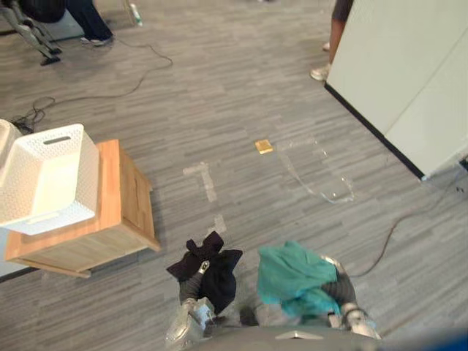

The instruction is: Tidy the bed and pick cloth on bed and put in laundry

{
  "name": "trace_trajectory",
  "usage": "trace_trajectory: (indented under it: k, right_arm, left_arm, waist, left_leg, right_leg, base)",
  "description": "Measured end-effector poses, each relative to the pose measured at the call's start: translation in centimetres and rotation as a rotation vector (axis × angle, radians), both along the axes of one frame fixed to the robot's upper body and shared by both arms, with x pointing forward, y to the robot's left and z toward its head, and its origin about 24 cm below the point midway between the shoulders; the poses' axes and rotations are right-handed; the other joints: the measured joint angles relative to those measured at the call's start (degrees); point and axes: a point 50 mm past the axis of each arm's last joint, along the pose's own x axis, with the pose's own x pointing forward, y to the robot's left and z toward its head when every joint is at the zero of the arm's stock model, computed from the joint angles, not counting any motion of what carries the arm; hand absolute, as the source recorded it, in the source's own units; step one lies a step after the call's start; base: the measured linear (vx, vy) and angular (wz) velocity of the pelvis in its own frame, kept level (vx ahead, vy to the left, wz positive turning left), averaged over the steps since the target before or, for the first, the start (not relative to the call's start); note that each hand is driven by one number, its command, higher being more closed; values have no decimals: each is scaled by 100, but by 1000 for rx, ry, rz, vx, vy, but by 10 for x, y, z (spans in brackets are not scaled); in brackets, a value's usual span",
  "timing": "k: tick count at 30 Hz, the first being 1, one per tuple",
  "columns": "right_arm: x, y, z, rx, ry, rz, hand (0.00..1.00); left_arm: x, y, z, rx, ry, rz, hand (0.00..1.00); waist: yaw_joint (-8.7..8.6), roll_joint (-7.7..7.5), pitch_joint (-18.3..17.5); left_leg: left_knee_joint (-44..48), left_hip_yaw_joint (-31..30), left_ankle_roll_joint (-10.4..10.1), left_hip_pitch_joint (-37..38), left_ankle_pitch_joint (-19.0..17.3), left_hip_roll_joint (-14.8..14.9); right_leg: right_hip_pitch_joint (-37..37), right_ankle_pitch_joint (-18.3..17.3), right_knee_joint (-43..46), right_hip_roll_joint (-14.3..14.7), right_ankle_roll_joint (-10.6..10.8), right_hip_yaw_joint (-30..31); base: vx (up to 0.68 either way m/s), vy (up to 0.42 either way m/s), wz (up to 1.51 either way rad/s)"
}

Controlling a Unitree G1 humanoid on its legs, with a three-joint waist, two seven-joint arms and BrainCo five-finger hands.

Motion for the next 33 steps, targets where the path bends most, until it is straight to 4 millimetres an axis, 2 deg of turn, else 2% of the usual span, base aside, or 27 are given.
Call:
trace_trajectory:
  k: [1, 2, 3, 4, 6, 7, 8, 9, 10, 11, 12, 13, 14, 15, 16, 17, 19, 21, 23, 25, 26, 27, 28, 29, 30, 32, 33]
  right_arm:
    - [-2, 5, -2, -15, 12, 6, 100]
    - [-2, 11, -2, -33, 10, 7, 100]
    - [2, 14, -1, -59, -7, 21, 100]
    - [4, 16, 0, -67, -11, 20, 100]
    - [11, 20, 1, -107, -17, 20, 100]
    - [13, 20, 1, -121, -20, 27, 100]
    - [16, 18, 1, -146, -20, 50, 100]
    - [21, 11, 4, -190, -32, 71, 100]
    - [27, 6, 8, -214, -56, 84, 100]
    - [43, 0, 12, -266, -84, 96, 100]
    - [56, -8, 10, -287, -62, 87, 100]
    - [58, -13, 9, -277, -45, 83, 100]
    - [60, -22, 15, -190, -74, 82, 100]
    - [61, -25, 18, -156, -100, 90, 100]
    - [62, -26, 6, 27, 67, 15, 100]
    - [62, -26, 1, 60, 108, -4, 100]
    - [54, -31, -9, 108, 179, -27, 100]
    - [54, -31, -9, 129, 179, -11, 100]
    - [55, -30, -8, 142, 179, 11, 100]
    - [53, -29, -6, 146, 166, 16, 100]
    - [50, -27, -3, 154, 149, 21, 100]
    - [47, -26, -1, 158, 144, 21, 100]
    - [45, -25, -1, 161, 143, 22, 100]
    - [43, -21, -2, 176, 150, 20, 100]
    - [40, -13, -1, 199, 143, 28, 100]
    - [46, -2, 5, 207, 112, 76, 100]
    - [52, 4, 10, 207, 97, 116, 100]
  left_arm:
    - [3, 2, 1, -1, -7, -5, 100]
    - [13, 1, 4, -4, -32, -21, 100]
    - [22, 1, 8, -15, -56, -12, 100]
    - [26, 2, 9, -18, -65, -10, 100]
    - [33, 7, 13, -18, -69, -22, 100]
    - [33, 10, 13, -19, -63, -15, 100]
    - [31, 16, 11, -16, -37, 4, 100]
    - [29, 18, 9, -34, -12, 18, 100]
    - [28, 18, 8, -42, -4, 27, 100]
    - [23, 19, 6, -49, 20, 29, 100]
    - [20, 14, 3, -71, 38, 27, 100]
    - [16, 9, 1, -93, 45, 34, 100]
    - [6, -2, -3, -141, 53, 41, 100]
    - [-1, -7, -5, -160, 61, 40, 100]
    - [-13, -12, -8, -176, 68, 8, 100]
    - [-15, -13, -8, -173, 68, -6, 100]
    - [-9, -14, -3, -151, 29, -41, 100]
    - [-6, -14, 1, -136, 7, -62, 100]
    - [-5, -14, 1, -136, 14, -60, 100]
    - [-4, -14, 1, -136, 13, -65, 100]
    - [-2, -15, 1, -135, 9, -69, 100]
    - [-5, -15, 0, -136, 21, -71, 100]
    - [-6, -16, -1, -137, 29, -70, 100]
    - [-5, -10, 0, -121, 21, -73, 100]
    - [-3, -1, 1, -97, 19, -70, 100]
    - [-1, 5, 1, -89, 21, -21, 100]
    - [1, 5, 1, -76, 23, -22, 100]
  waist:
    - [-68, -1, 4]
    - [-122, 13, 24]
    - [-212, 13, 49]
    - [-239, 0, 67]
    - [-215, -80, 104]
    - [-215, -93, 112]
    - [-231, -91, 146]
    - [-333, 89, 180]
    - [-345, 200, 176]
    - [-362, 274, 196]
    - [-339, 305, 319]
    - [-340, 384, 374]
    - [-329, 537, 469]
    - [-300, 585, 496]
    - [-237, 676, 507]
    - [-190, 670, 509]
    - [-27, 653, 509]
    - [112, 647, 510]
    - [114, 613, 513]
    - [120, 588, 507]
    - [121, 559, 467]
    - [122, 566, 382]
    - [132, 560, 323]
    - [150, 385, 193]
    - [231, 161, 72]
    - [328, -54, -6]
    - [353, -110, -13]
  left_leg:
    - [11, -224, -32, 99, -18, 2]
    - [35, -609, -78, 212, -41, 24]
    - [63, -1054, -167, 341, -91, 65]
    - [85, -1252, -243, 406, -136, 86]
    - [330, -1733, -471, 543, -479, 188]
    - [409, -1800, -491, 551, -585, 202]
    - [575, -1926, -607, 642, -821, 261]
    - [702, -2059, -737, 697, -1039, 495]
    - [728, -2092, -799, 700, -1098, 644]
    - [963, -2058, -893, 667, -1059, 774]
    - [1828, -1976, -999, 358, -907, 931]
    - [2346, -1961, -1032, 181, -764, 1025]
    - [3352, -1820, -1086, -159, -266, 1307]
    - [3866, -1720, -1082, -370, -27, 1495]
    - [4870, -1353, -1006, -897, 9, 1937]
    - [5027, -1302, -978, -1055, -11, 1977]
    - [4965, -1069, -932, -1537, -82, 1916]
    - [4167, -700, -967, -1790, -179, 1693]
    - [2433, -80, -991, -1730, -55, 1292]
    - [1340, 468, -915, -1626, 342, 1086]
    - [623, 1161, -735, -1549, 814, 1003]
    - [450, 1615, -477, -1541, 1171, 1044]
    - [421, 1883, -21, -1524, 1212, 1079]
    - [401, 1991, 282, -1460, 1066, 903]
    - [412, 1986, 332, -1468, 977, 732]
    - [451, 2022, 420, -1364, 751, 615]
    - [590, 2013, 446, -1240, 634, 614]
  right_leg:
    - [-319, -169, -349, 3, 26, 66]
    - [-569, -252, -1177, 16, 64, 129]
    - [-600, -152, -2366, 33, 133, 215]
    - [-586, 29, -2994, 93, 156, 370]
    - [-506, 935, -5000, 182, 478, 944]
    - [-581, 1012, -5120, 178, 532, 1051]
    - [-679, 1417, -5133, 200, 455, 1232]
    - [-725, 1927, -4795, 376, 279, 1245]
    - [-845, 1855, -4489, 467, 175, 1244]
    - [-1066, 1385, -3839, 566, -47, 1210]
    - [-1006, 1173, -3491, 556, -265, 1098]
    - [-853, 1062, -3475, 551, -321, 954]
    - [-423, 842, -3575, 615, -418, 670]
    - [-189, 762, -3703, 680, -452, 538]
    - [546, 629, -4227, 890, -486, 207]
    - [755, 609, -4427, 930, -468, 83]
    - [1246, 583, -5002, 1054, -394, -231]
    - [1569, 582, -5399, 1139, -359, -375]
    - [1846, 602, -5613, 1154, -357, -584]
    - [2026, 564, -5727, 1175, -302, -704]
    - [2185, 488, -5837, 1217, -181, -841]
    - [2253, 393, -5854, 1263, -78, -886]
    - [2289, 310, -5848, 1289, -23, -906]
    - [2379, 222, -5857, 1170, 92, -934]
    - [2427, 218, -5895, 1045, 157, -985]
    - [2519, 268, -5797, 920, 287, -986]
    - [2538, 316, -5362, 794, 371, -985]
  base:
    - [408, -11, 144]
    - [497, -62, 206]
    - [433, -110, 201]
    - [461, -206, 188]
    - [465, -297, 127]
    - [443, -343, 72]
    - [475, -367, 50]
    - [500, -378, 44]
    - [533, -376, 28]
    - [503, -378, 20]
    - [488, -398, 28]
    - [457, -405, 56]
    - [465, -367, 64]
    - [653, -467, 99]
    - [472, -317, 83]
    - [349, -255, 82]
    - [275, -220, 63]
    - [369, -197, 38]
    - [329, -40, 19]
    - [317, 19, 27]
    - [395, 83, 38]
    - [339, 108, 36]
    - [362, 150, 34]
    - [365, 139, 36]
    - [363, 136, 31]
    - [337, 120, 23]
    - [327, 123, 30]
